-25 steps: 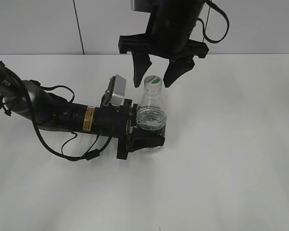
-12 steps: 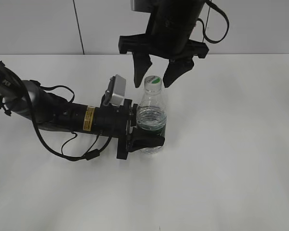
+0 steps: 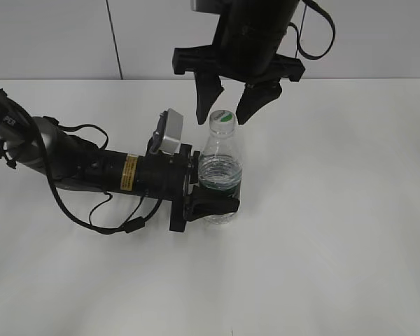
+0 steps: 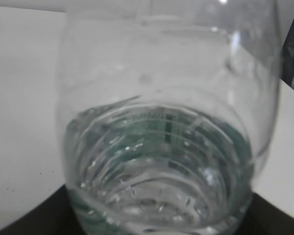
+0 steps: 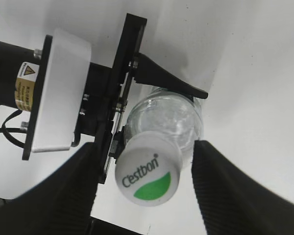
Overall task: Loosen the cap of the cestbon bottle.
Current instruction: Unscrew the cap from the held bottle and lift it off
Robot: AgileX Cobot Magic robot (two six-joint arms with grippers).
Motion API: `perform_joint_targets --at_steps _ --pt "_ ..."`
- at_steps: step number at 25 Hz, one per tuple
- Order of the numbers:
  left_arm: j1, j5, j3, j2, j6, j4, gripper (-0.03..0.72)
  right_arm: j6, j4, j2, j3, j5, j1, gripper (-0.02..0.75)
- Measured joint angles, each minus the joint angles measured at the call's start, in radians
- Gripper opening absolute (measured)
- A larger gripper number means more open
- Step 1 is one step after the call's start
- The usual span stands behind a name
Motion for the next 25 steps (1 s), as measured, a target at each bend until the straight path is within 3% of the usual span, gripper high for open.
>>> perform_joint_targets --at_steps 25 --pt "0.0 0.0 0.0 0.0 0.0 0.0 0.412 -0.003 0.002 -0.006 0.023 0.0 0.0 0.451"
